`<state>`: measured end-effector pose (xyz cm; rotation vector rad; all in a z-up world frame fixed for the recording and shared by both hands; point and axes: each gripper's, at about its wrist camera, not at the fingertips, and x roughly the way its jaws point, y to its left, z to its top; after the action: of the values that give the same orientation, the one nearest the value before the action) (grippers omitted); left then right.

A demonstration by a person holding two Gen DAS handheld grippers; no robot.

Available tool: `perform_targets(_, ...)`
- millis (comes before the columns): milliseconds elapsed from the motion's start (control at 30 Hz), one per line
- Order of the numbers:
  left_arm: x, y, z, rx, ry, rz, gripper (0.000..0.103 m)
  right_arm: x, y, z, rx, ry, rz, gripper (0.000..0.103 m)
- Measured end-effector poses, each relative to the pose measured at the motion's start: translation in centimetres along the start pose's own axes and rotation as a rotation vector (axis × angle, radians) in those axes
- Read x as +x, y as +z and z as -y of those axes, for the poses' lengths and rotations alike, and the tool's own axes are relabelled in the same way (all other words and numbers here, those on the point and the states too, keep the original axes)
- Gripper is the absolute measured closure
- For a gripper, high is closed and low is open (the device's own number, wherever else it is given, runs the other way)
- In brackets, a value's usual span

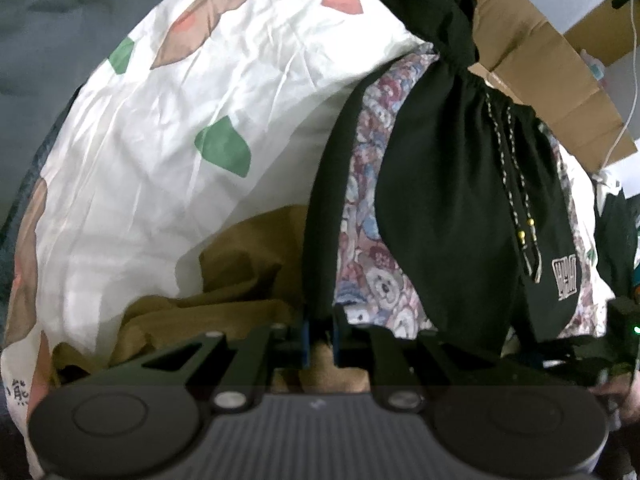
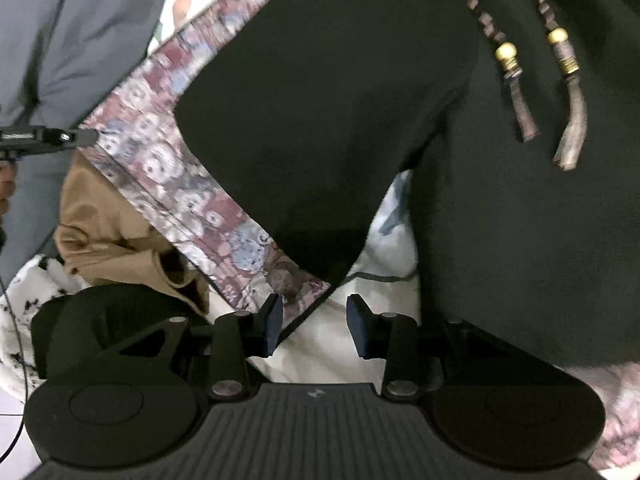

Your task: Fold clothes

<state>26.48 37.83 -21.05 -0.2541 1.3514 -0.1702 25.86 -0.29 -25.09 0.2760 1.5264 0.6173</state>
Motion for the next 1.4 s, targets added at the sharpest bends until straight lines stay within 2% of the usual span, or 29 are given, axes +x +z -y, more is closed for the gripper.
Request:
perform_targets(67, 0.2, 0.0, -0.2, 0.001, 0.009, -0.007, 0.092, 1.1, 0.4, 0.1, 0.002, 0.002, -0.018, 0.064)
perform_targets(100, 0.3, -0.1, -0.3, -0.001, 0.016, -0.013, 0.092, 1.8, 0.6, 0.1, -0.006, 0.008, -0.029, 0.07)
perform_targets(133, 0.4, -0.1, -0.3, 0.0, 0.016, -0.014, 0.092, 2.3, 0.7, 0.0, -0.021, 0.015, -0.034, 0.085)
perform_targets(233, 0.5, -0.3, -0.4, 0.004, 0.02, -0.026, 0.093, 2.8, 0.8, 0.2, -0.05, 0.021, -0.039, 0.096)
perform_targets(367, -0.4, -0.2, -0.5, -0.006, -0.022, -0.009, 0.093, 2.1, 0.5, 0.1, -0.091, 0.035, -0.04, 0.099)
perform_targets(467, -0.1, -0.3, -0.7, -0.006, 0.001, -0.026, 0.093, 1.3, -0.1, 0.0, -0.12, 0.047, -0.04, 0.099)
perform_targets(600, 1.8, -0.5, -0.7, -0.042, 0.077, -0.096, 0.084, 2.6, -0.4, 0.5, -0.108, 0.016, -0.057, 0.096)
perform_targets(667, 1.6, -0.5, -0.4, -0.04, 0.08, -0.083, 0.08, 3.1, -0.3, 0.7, -0.098, 0.01, -0.059, 0.094)
perform_targets(700, 1.4, -0.4, -0.3, -0.037, 0.082, -0.077, 0.072, 3.0, -0.2, 0.7, -0.102, 0.015, -0.056, 0.085)
perform_targets(733, 1.0, -0.3, -0.1, -0.029, 0.091, -0.065, 0.063, 2.6, -0.2, 0.8, -0.108, 0.018, -0.049, 0.071)
perform_targets(800, 0.2, -0.1, 0.3, -0.012, 0.109, -0.042, 0.06, 1.5, -0.4, 1.2, -0.119, 0.017, -0.029, 0.057)
perform_targets(967, -1.6, 1.0, 1.0, -0.031, 0.125, 0.013, 0.054, -2.0, -0.9, 2.7, -0.115, -0.023, 0.038, 0.057)
perform_targets(1100, -2.5, 2.4, 3.5, 0.007, 0.118, 0.06, 0.049, -5.5, -1.4, 4.7, -0.098, -0.049, 0.116, 0.057)
perform_targets(1400, -0.9, 5.5, 9.4, 0.068, 0.083, 0.102, 0.047, -12.5, -2.2, 10.8, -0.008, -0.16, 0.281, 0.057)
